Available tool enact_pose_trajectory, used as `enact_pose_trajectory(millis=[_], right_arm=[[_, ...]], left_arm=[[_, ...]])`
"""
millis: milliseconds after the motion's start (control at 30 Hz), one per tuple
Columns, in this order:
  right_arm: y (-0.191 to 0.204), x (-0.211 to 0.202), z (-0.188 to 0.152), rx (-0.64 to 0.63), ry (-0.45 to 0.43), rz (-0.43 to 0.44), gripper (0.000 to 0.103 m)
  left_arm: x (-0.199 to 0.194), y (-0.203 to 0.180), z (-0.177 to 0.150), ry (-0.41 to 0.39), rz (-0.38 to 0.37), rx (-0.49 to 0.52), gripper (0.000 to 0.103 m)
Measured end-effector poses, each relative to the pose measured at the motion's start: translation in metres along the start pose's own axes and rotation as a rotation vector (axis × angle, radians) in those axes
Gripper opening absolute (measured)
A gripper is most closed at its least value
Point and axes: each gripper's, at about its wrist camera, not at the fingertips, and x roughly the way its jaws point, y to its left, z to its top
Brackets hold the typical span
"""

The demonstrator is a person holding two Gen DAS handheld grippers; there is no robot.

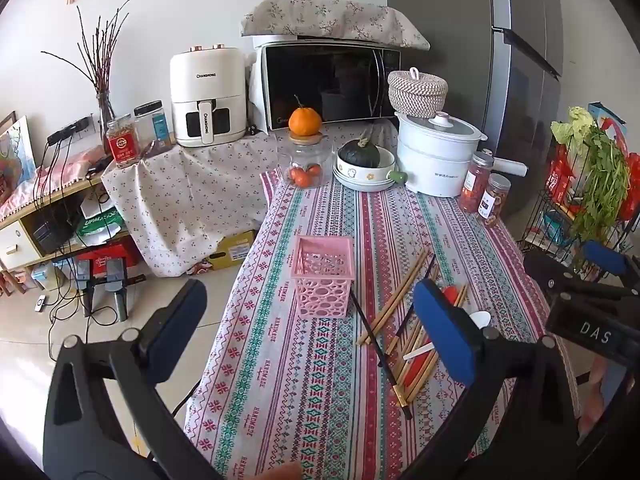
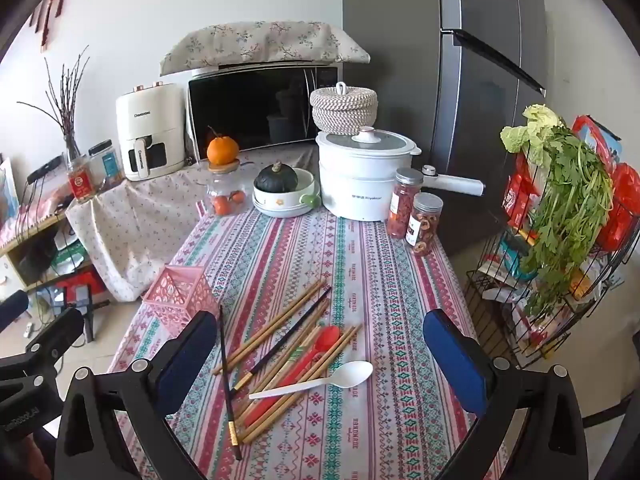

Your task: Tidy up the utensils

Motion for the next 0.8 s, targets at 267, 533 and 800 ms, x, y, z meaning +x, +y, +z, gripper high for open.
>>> enact_pose_trajectory(millis=[267, 533, 800], right_arm=[[-0.0001, 0.0009, -0.0004, 0.005, 0.001, 0.004, 0.103], [0.0002, 0.0012, -0.0007, 0.006, 0.002, 0.002, 0.103], [-0.0021, 0.0026, 0.0001, 0.008, 0.004, 0.002, 0.103]], left_arm=[[0.0024, 0.0016, -0.0002, 0.007, -0.025, -0.007, 0.103], [0.0009, 0.0011, -0.0029, 0.008, -0.028, -0.012, 0.103], [0.0030, -0.0008, -0.0056, 0.014, -0.030, -0.012, 0.102]])
